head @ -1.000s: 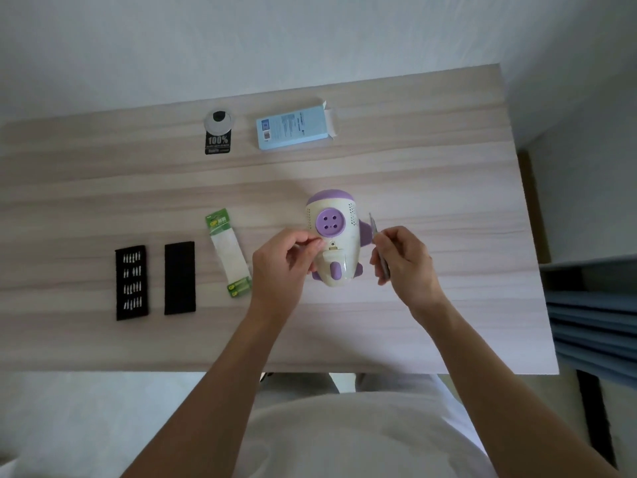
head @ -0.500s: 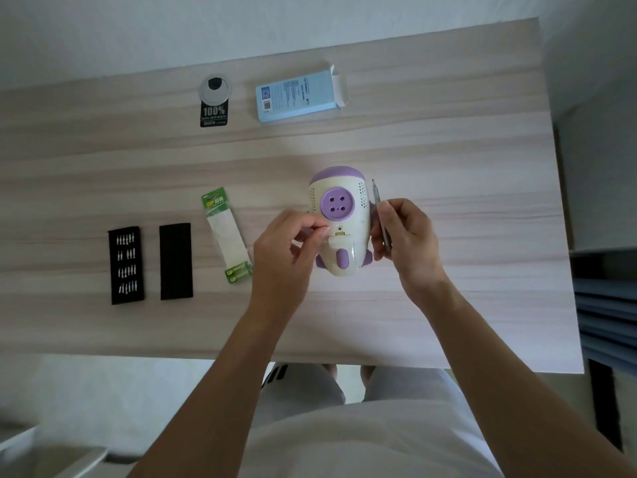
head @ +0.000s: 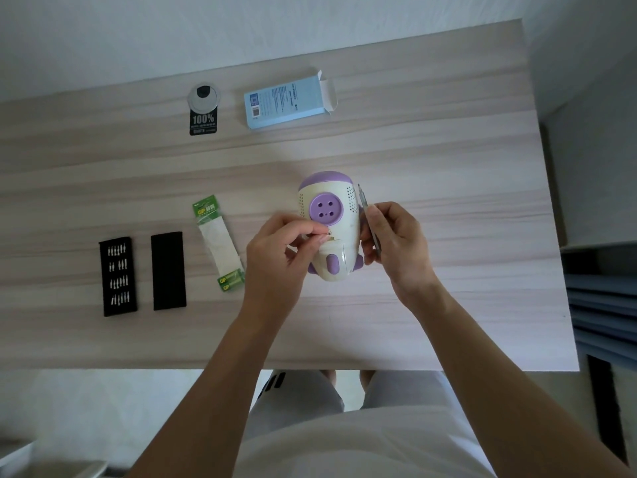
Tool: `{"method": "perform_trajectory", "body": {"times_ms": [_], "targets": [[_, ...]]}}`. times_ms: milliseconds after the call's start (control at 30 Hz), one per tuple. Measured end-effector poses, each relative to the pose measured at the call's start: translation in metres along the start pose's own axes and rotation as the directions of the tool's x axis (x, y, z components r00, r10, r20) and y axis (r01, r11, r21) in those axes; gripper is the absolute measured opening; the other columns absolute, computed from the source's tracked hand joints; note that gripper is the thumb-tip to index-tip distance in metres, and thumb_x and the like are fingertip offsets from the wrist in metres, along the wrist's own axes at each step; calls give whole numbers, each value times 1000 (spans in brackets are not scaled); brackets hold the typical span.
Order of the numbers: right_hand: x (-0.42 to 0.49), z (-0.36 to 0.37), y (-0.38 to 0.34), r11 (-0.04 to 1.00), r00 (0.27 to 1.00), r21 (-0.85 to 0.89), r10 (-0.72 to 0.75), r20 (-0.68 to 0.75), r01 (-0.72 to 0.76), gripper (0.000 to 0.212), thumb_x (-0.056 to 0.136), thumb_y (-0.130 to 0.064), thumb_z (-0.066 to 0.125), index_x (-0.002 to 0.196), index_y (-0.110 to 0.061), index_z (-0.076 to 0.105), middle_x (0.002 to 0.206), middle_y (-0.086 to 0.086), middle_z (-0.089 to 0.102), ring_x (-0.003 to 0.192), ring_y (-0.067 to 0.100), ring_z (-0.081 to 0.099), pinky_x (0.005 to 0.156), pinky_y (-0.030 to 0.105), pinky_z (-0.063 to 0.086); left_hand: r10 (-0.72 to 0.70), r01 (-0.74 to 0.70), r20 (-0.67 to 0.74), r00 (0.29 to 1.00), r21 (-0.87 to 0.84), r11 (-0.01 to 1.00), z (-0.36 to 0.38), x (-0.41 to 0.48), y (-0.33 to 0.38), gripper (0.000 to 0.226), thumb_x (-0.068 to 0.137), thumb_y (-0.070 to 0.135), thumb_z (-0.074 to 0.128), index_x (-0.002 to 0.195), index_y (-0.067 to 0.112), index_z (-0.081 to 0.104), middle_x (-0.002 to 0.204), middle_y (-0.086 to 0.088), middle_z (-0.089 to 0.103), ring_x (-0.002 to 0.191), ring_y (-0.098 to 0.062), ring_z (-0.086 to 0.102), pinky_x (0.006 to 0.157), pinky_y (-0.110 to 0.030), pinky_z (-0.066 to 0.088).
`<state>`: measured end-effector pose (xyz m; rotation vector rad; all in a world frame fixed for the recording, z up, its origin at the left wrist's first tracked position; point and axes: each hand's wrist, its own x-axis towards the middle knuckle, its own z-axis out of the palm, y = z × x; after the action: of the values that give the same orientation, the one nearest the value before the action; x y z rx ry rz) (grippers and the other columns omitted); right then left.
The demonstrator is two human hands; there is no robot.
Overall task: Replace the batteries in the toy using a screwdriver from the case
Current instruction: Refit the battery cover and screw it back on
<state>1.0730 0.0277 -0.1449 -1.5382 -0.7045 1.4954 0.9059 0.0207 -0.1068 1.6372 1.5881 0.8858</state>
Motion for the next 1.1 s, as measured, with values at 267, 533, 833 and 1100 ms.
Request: {"method": "perform_trajectory", "body": {"times_ms": [267, 533, 833, 1100], "targets": [[0, -1, 0, 1000, 1000, -5, 4, -3, -4, 22, 104, -19, 49, 90, -6, 58, 70, 3, 59, 51, 14, 51, 48, 28, 44, 101, -109, 59, 993, 158, 981, -4, 7, 0, 5, 86, 7, 73, 89, 10, 77, 87, 0, 63, 73, -11, 61, 65, -8, 41], [-1, 0, 1, 1000, 1000, 2, 1, 8, -1, 21, 104, -19, 49, 90, -6, 58, 71, 5, 60, 51, 14, 51, 49, 30, 45, 175, -182, 54, 983, 167, 969, -3, 1, -4, 6, 92, 8, 66, 93, 7, 72, 93, 0, 61, 69, -18, 66, 62, -30, 53], [-1, -1, 1, 1000, 1000, 7, 0, 16, -1, 21, 104, -20, 50, 90, -7, 58, 71, 4, 60, 51, 13, 51, 49, 29, 45, 216, -222, 52, 975, 206, 953, -1, 1, -3, 7, 93, 8, 65, 94, 5, 71, 94, -4, 62, 69, -18, 64, 63, -32, 54], [-1, -1, 1, 1000, 1000, 6, 1, 12, -1, 21, 104, -19, 50, 89, -8, 58, 69, 3, 59, 51, 13, 51, 48, 29, 45, 208, -217, 70, 976, 190, 957, -2, 2, -3, 6, 93, 8, 65, 94, 5, 71, 95, -3, 61, 70, -19, 64, 62, -35, 55]]}}
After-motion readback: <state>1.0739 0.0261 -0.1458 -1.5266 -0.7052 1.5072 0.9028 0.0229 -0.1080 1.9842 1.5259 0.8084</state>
